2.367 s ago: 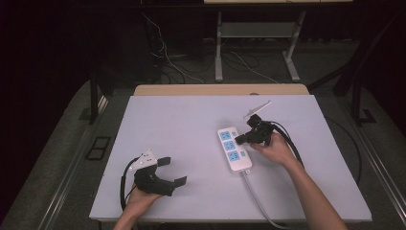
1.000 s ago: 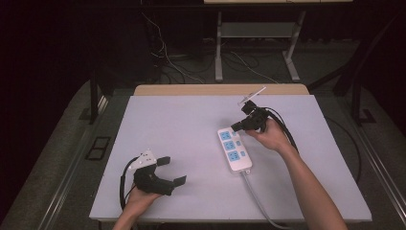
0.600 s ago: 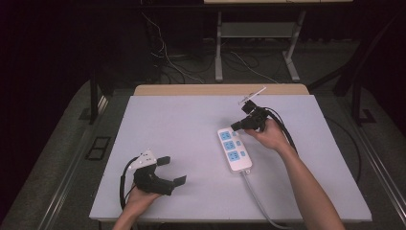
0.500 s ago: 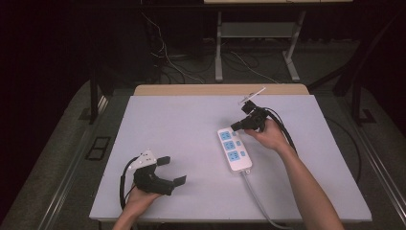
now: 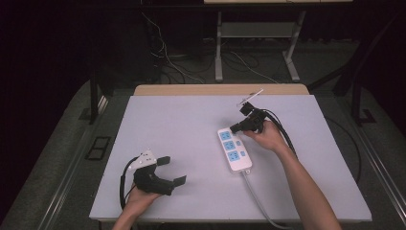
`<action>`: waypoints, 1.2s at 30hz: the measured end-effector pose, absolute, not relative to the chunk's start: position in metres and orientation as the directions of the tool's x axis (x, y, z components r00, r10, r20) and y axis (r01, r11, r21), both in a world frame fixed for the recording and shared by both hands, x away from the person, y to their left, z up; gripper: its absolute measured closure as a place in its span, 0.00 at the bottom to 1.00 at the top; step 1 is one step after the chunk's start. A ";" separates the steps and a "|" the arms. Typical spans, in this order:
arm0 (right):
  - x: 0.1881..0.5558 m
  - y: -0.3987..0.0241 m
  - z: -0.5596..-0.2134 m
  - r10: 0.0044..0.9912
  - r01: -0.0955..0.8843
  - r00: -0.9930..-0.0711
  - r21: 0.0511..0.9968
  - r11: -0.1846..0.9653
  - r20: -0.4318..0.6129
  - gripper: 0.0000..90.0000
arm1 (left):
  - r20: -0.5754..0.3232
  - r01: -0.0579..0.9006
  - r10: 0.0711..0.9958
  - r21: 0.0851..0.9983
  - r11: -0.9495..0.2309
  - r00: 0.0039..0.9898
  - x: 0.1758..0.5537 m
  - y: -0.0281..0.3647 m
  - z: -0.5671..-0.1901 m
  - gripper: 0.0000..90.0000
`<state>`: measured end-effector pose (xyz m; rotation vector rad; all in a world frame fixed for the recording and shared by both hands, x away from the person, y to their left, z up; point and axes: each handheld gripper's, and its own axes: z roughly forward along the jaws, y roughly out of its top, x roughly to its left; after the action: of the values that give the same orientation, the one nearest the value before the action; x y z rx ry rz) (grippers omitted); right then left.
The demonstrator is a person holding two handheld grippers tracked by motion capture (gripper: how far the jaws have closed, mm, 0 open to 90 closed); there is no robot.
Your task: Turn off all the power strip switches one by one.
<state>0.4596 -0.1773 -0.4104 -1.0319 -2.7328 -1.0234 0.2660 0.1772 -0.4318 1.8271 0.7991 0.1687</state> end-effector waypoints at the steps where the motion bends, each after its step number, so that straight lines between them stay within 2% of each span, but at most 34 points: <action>1: 0.460 -0.177 -0.411 0.575 0.606 -0.775 0.564 0.561 0.261 1.00 | -0.255 0.441 0.593 0.877 -0.190 0.764 0.266 0.177 -0.432 0.00; 36: 0.455 -0.180 -0.416 0.585 0.600 -0.773 0.586 0.545 0.246 1.00 | -0.247 0.435 0.599 0.880 -0.190 0.762 0.264 0.175 -0.431 0.00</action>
<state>0.4553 -0.1801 -0.4157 -1.0514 -2.7423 -1.0534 0.2641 0.1748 -0.4313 1.8247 0.8001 0.1809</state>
